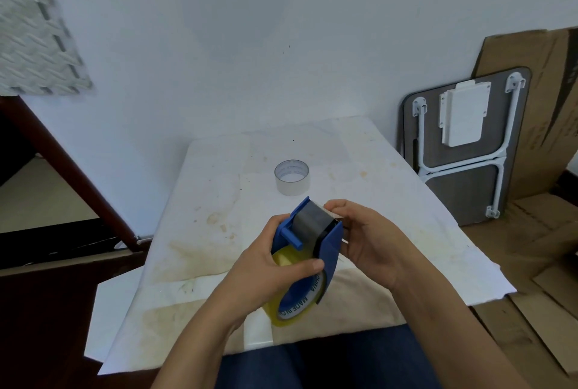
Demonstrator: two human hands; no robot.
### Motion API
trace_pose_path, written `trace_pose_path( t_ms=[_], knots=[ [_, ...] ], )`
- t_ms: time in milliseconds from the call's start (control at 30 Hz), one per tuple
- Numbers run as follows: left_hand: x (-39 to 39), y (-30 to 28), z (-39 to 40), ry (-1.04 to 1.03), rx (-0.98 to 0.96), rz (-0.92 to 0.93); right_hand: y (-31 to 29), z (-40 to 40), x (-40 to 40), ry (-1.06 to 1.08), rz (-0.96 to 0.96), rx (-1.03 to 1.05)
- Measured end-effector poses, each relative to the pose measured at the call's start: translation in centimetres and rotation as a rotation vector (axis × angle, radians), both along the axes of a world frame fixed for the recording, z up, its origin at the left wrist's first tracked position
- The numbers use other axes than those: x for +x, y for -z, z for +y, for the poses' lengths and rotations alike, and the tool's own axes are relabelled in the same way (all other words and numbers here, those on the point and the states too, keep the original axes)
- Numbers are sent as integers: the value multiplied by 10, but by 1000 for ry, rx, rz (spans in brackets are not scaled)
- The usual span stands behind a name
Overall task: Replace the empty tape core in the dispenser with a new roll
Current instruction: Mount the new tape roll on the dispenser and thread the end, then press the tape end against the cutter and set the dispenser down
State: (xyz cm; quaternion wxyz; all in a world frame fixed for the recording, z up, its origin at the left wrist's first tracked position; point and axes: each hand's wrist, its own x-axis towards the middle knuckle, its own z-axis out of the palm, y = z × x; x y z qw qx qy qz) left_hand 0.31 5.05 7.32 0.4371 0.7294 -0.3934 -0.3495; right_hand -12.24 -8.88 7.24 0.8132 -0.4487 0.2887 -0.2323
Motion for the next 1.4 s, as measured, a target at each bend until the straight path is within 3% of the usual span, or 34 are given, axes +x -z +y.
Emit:
trace_pose_path(
  t_ms=[333,600,700,867,1033,1200,1300,1400],
  knots=[
    [4,-5,3,13,-44,59,4,2,0,-2,-59,32],
    [9,-20,6,106,-87,187,16,3,-3,-212,13,-116],
    [9,-26,4,147,-71,226,18,10,-5,-382,-84,-35],
    [15,-33,-2,179,-44,229,23,5,-10,-477,-176,44],
    [22,-34,-6,115,-39,55,29,1,-13,-497,-215,44],
    [26,-29,-4,-31,-137,-68,31,7,-8,-312,-107,-64],
    [16,-25,-5,-219,-344,-333,29,9,-4,-213,-2,-133],
    [5,-27,-5,-208,-511,-675,27,11,-3,-154,83,-214]
  ],
)
